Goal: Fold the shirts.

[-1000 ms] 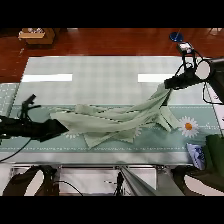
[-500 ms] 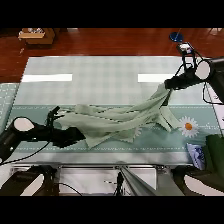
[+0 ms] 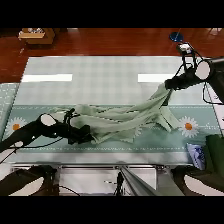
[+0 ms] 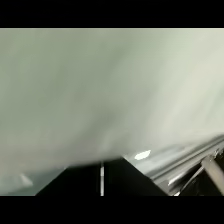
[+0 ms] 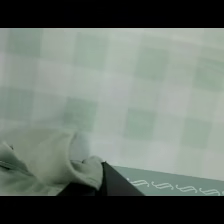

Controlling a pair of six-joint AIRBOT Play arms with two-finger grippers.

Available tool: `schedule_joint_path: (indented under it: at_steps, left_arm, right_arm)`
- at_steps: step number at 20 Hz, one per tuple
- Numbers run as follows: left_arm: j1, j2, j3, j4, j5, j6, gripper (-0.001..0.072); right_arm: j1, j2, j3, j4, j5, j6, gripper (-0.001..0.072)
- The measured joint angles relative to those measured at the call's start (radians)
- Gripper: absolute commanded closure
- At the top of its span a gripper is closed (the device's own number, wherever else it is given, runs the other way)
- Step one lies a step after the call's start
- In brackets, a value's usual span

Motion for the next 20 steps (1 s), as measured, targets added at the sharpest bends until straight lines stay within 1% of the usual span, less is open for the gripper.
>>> schedule_joint_path:
  at_steps: [3, 5, 7, 10, 12, 15, 20]
  left_arm:
    - [-0.005, -0.012, 0.087, 0.032, 0.031, 0.055, 0.0691]
    - [-0.005, 0.032, 0.167, 0.024, -0.021, 0.097, 0.0692]
    - [0.000, 0.116, 0.255, 0.021, -0.086, 0.117, 0.0692]
    - [0.047, 0.303, 0.417, 0.014, -0.129, 0.128, 0.0692]
    - [0.117, 0.430, 0.529, 0.035, -0.130, 0.116, 0.0692]
    - [0.267, 0.591, 0.691, 0.110, -0.145, 0.103, 0.0692]
    - [0.511, 0.744, 0.900, 0.281, -0.158, 0.098, 0.0692]
  right_arm:
    - [0.000, 0.000, 0.000, -0.011, 0.015, 0.000, 0.0686]
    - [0.000, 0.010, 0.000, -0.019, 0.024, 0.000, 0.0686]
    - [-0.001, 0.039, 0.000, -0.030, 0.029, 0.000, 0.0686]
    - [-0.001, 0.126, 0.003, -0.053, 0.035, 0.000, 0.0687]
    - [-0.001, 0.212, 0.012, -0.073, 0.044, 0.000, 0.0686]
    - [-0.001, 0.350, 0.049, -0.094, 0.058, 0.000, 0.0685]
    - [-0.001, 0.542, 0.183, -0.147, 0.066, 0.034, 0.0686]
